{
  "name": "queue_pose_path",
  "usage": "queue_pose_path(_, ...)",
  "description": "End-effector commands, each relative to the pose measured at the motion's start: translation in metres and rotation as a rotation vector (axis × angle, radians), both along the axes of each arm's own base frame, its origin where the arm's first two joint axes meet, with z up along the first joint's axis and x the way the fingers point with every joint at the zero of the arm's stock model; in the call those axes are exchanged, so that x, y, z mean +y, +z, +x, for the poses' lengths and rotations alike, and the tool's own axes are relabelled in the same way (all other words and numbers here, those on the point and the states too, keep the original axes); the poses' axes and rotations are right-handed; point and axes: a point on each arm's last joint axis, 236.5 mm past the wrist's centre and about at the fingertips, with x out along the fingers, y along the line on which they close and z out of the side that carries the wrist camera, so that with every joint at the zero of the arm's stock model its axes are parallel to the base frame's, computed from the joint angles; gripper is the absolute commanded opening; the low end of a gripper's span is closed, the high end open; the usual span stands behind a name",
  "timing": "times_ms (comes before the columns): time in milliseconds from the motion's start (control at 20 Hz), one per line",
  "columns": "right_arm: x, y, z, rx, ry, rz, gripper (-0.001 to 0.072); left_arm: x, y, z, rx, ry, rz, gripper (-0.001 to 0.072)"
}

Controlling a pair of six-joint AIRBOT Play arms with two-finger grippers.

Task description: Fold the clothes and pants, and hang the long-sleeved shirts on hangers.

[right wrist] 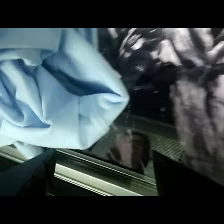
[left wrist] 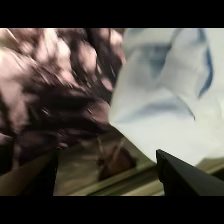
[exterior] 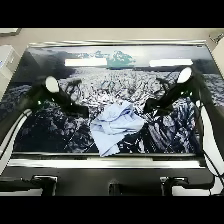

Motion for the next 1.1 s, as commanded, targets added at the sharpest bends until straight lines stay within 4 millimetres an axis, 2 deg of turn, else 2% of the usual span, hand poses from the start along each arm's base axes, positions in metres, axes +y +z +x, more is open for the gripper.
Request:
queue_pose_path(0,0.019,-0.036,-0.019,0.052,-0.054,0.085,0.0671,-0.021,-0.046,-0.054,0.114,0.016,-0.076,0.0711)
queue_pose_path(100,0.023,-0.046,-0.016,0.047,-0.102,0.096,0.0671,-0.041,-0.064,-0.074,0.136,0.012,-0.115,0.0711)
queue_pose_path(250,0.023,-0.052,-0.005,0.020,-0.166,0.091,0.0671,-0.060,-0.085,-0.100,0.160,0.006,-0.129,0.0711)
queue_pose_path(400,0.023,-0.055,-0.007,0.027,-0.172,0.088,0.0671,-0.080,-0.089,-0.117,0.176,-0.011,-0.154,0.0700)
queue_pose_path(500,0.024,-0.062,-0.013,0.049,-0.187,0.091,0.0671,-0.092,-0.093,-0.123,0.153,-0.036,-0.152,0.0611)
queue_pose_path(650,0.038,-0.072,-0.020,0.082,-0.248,0.155,0.0667,-0.106,-0.099,-0.114,0.110,0.031,-0.152,0.0585)
queue_pose_path(700,0.040,-0.075,-0.020,0.081,-0.264,0.167,0.0587,-0.107,-0.099,-0.110,0.107,0.066,-0.152,0.0579)
queue_pose_path(750,0.040,-0.076,-0.017,0.069,-0.273,0.166,0.0321,-0.107,-0.098,-0.108,0.108,0.079,-0.153,0.0371)
queue_pose_path(800,0.041,-0.074,-0.014,0.061,-0.277,0.175,0.0046,-0.106,-0.095,-0.107,0.105,0.064,-0.158,0.0036)
queue_pose_path(900,0.042,-0.056,-0.002,-0.015,-0.235,0.193,0.0042,-0.103,-0.072,-0.093,0.045,0.010,-0.186,0.0021)
queue_pose_path(950,0.040,-0.036,0.012,-0.092,-0.212,0.190,0.0042,-0.098,-0.049,-0.075,-0.019,0.003,-0.200,0.0020)
queue_pose_path(1000,0.035,-0.006,0.030,-0.194,-0.187,0.172,0.0042,-0.090,-0.019,-0.055,-0.107,-0.009,-0.203,0.0020)
queue_pose_path(1050,0.026,0.034,0.049,-0.326,-0.163,0.139,0.0042,-0.071,0.019,-0.028,-0.228,-0.014,-0.181,0.0020)
